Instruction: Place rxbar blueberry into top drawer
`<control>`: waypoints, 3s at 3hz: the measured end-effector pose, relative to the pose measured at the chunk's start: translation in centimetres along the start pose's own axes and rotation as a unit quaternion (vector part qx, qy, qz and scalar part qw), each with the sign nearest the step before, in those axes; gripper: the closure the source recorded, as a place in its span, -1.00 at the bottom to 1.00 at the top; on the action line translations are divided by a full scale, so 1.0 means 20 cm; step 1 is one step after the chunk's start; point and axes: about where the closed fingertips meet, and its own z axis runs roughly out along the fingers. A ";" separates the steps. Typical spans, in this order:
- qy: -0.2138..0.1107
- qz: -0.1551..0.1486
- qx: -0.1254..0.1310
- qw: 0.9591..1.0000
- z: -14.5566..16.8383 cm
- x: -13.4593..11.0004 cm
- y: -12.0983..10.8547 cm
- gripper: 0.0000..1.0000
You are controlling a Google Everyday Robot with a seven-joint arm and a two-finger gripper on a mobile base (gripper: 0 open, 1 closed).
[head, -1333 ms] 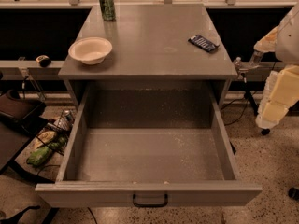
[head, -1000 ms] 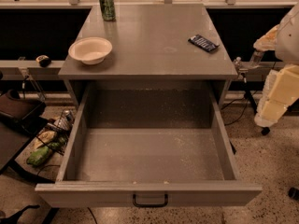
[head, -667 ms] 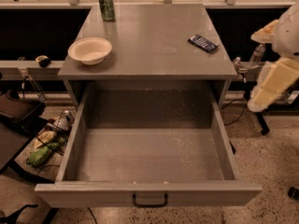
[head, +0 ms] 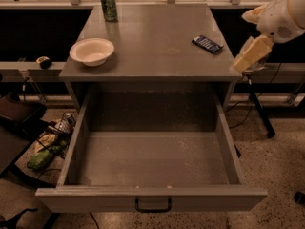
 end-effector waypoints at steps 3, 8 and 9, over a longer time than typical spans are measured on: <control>-0.138 0.166 0.019 0.976 0.64 0.01 -0.61 -1.00; 0.065 0.257 0.020 0.964 0.91 0.17 -0.58 -1.00; 0.112 0.249 -0.020 0.962 0.90 0.22 -0.45 -1.00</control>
Offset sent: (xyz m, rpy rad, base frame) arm 0.2270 -0.0132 0.0143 0.4578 -0.0649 -0.1370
